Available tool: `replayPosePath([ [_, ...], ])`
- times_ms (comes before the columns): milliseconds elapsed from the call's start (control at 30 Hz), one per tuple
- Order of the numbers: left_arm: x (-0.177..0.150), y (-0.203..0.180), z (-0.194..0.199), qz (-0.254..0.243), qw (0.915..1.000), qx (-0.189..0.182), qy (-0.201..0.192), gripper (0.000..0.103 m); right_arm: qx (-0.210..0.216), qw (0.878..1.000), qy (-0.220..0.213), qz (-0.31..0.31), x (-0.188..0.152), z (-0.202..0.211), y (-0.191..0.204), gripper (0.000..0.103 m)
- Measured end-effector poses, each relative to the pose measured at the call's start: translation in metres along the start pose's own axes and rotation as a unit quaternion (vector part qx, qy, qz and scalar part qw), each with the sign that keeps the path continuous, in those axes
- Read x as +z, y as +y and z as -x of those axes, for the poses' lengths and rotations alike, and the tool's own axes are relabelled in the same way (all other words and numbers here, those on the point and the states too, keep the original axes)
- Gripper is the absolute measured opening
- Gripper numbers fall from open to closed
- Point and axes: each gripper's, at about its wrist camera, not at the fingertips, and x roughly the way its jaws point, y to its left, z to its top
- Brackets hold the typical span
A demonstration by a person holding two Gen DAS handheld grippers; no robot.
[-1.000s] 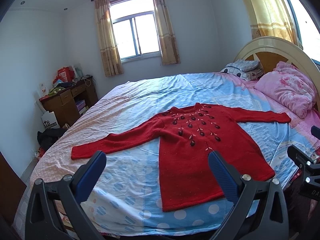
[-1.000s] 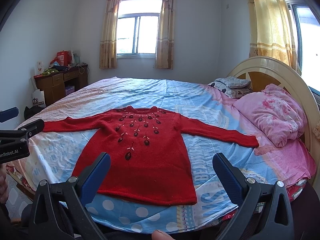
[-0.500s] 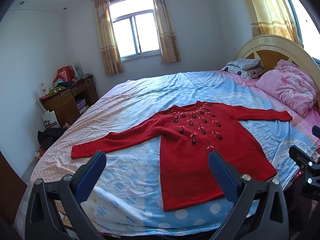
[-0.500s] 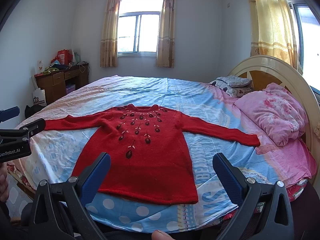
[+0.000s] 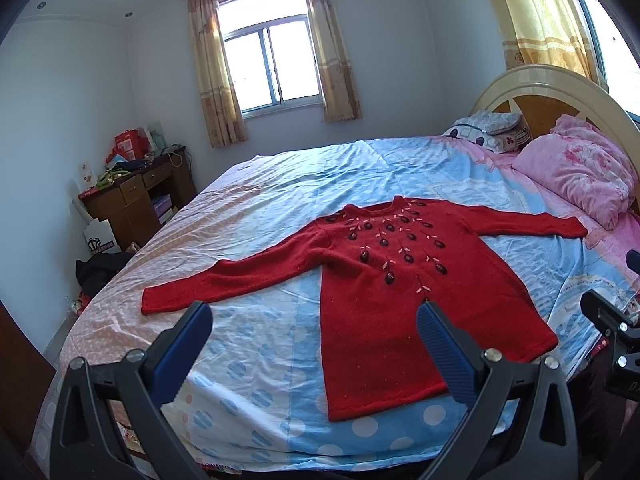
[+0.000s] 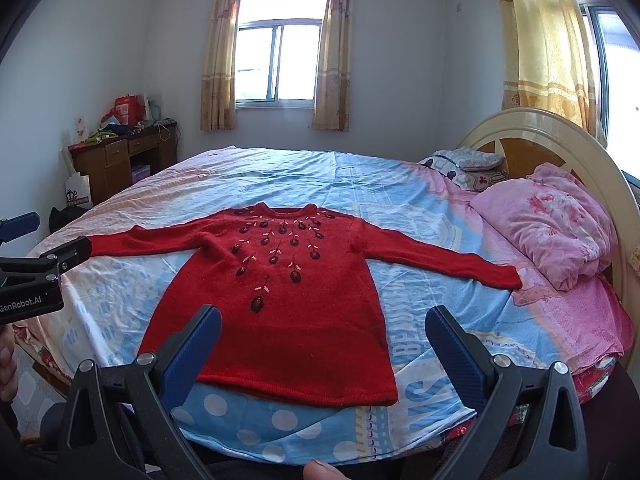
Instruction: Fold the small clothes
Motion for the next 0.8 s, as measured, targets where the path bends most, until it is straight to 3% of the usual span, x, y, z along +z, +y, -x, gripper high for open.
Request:
replayPosePath([
  [800,-0.001,-0.005,-0.02,-0.006,0.9998,0.005,0.019,0.103,0.003,1.0,0.019,0.0,-0.008,-0.018,0.001,0.102],
])
